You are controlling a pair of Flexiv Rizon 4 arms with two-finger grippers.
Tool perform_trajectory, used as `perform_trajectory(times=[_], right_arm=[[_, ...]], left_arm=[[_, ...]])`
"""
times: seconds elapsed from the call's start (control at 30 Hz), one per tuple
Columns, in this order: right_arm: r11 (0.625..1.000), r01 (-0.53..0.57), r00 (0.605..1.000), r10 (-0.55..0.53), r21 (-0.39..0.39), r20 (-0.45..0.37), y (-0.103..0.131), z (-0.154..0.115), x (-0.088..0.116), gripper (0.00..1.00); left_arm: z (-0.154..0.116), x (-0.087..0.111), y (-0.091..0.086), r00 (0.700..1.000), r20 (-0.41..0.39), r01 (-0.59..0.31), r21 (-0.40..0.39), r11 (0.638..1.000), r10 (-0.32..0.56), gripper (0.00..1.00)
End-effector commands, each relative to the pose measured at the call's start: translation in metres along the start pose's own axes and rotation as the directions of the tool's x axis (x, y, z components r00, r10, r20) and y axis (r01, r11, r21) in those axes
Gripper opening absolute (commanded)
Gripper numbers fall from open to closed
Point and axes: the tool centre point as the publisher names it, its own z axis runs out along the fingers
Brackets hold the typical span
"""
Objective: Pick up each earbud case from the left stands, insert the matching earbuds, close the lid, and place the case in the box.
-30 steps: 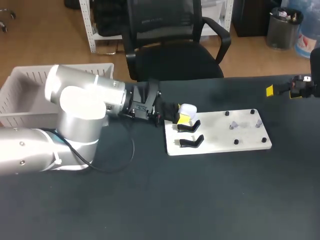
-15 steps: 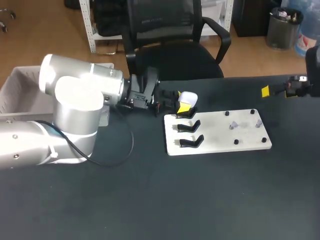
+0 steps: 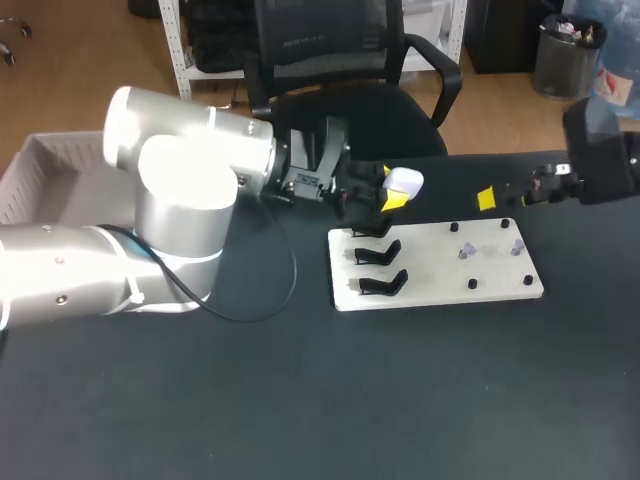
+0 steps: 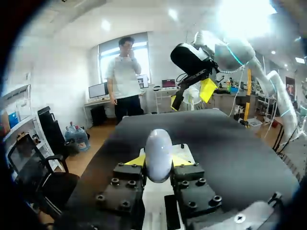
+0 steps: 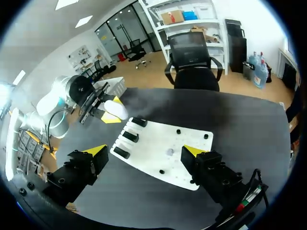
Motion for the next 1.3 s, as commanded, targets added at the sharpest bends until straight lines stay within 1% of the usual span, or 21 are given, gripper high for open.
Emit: perform_trajectory(times=[0.03,0.2,0.43,0.77,0.9,0.97,1.1,1.3], right_arm=[[1.0,0.009,1.0,-0.009,-0.029,-0.03,0.005,0.013,-0.006,1.0],[0.998,0.009,0.999,-0.011,-0.056,-0.039,0.014,0.029,-0.005,1.0],[0.997,-0.001,0.998,-0.005,-0.08,-0.069,0.014,0.044,-0.007,1.0],[0.996,0.024,0.995,-0.032,-0.086,-0.097,0.012,0.048,-0.019,1.0],[0.996,0.021,0.995,-0.029,-0.083,-0.093,0.011,0.049,-0.02,1.0],[0.996,0.02,0.995,-0.028,-0.082,-0.091,0.011,0.05,-0.02,1.0],[0.997,0.014,0.997,-0.02,-0.08,-0.08,0.011,0.051,-0.02,1.0],[0.997,0.022,0.997,-0.026,-0.071,-0.066,0.01,0.05,-0.025,1.0]], left_arm=[[0.008,-0.006,0.004,1.0,0.006,-0.019,0.018,1.0,0.018,0.0],[0.011,-0.012,-0.007,0.999,0.022,-0.039,0.039,0.998,0.038,0.0],[0.015,-0.016,-0.023,0.998,0.03,-0.065,0.067,0.996,0.063,0.0],[0.012,-0.02,-0.029,0.997,0.034,-0.077,0.077,0.994,0.074,0.0],[0.009,-0.022,-0.033,0.997,0.051,-0.068,0.06,0.996,0.066,0.0],[0.007,-0.022,-0.034,0.996,0.065,-0.061,0.064,0.996,0.057,0.0],[0.006,-0.021,-0.036,0.996,0.067,-0.063,0.068,0.996,0.058,0.0],[0.005,-0.019,-0.038,0.996,0.076,-0.061,0.078,0.995,0.055,0.0]])
